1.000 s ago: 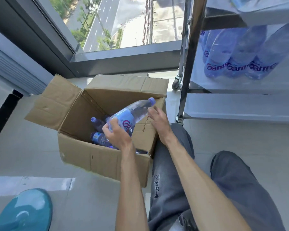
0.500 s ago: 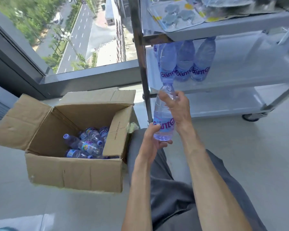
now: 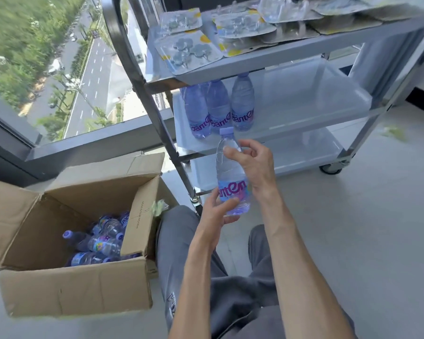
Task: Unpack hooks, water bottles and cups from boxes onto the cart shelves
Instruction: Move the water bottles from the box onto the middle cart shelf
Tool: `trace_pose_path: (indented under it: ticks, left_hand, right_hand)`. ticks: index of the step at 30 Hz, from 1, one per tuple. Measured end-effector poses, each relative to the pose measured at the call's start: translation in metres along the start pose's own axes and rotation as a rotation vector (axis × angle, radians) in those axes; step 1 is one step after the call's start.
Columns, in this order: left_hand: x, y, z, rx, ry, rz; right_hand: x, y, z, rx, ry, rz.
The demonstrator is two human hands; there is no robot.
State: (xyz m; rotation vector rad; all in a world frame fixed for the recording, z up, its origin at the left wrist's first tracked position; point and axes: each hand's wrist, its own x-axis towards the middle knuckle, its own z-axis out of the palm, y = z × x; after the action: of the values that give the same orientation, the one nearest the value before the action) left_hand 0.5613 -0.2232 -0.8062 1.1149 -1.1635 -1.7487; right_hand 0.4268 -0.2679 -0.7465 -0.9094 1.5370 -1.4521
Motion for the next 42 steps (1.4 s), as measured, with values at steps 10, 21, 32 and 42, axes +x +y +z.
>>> trace_pose_path:
  ticks: [10, 21, 32, 42]
  left_hand:
    - [0.072, 0.015, 0.038, 0.025, 0.22, 0.286]
    - [0.143, 0.031, 0.038, 0.263, 0.147, 0.223]
    - [0.21, 0.083, -0.041, 0.621, 0.802, 0.246]
    - [0.226, 0.069, -0.048, 0.635, 0.724, 0.201]
  right_hand:
    - [0.035, -0.007, 0.001, -0.334, -0.047, -0.052]
    - [0.086, 0.01, -0.007, -0.302, 0.272, -0.087]
    - [0.139, 0.014, 0.019, -0.137, 0.292, -0.159]
    - [0.163, 0.026, 0.036, -0.177, 0.287, -0.23]
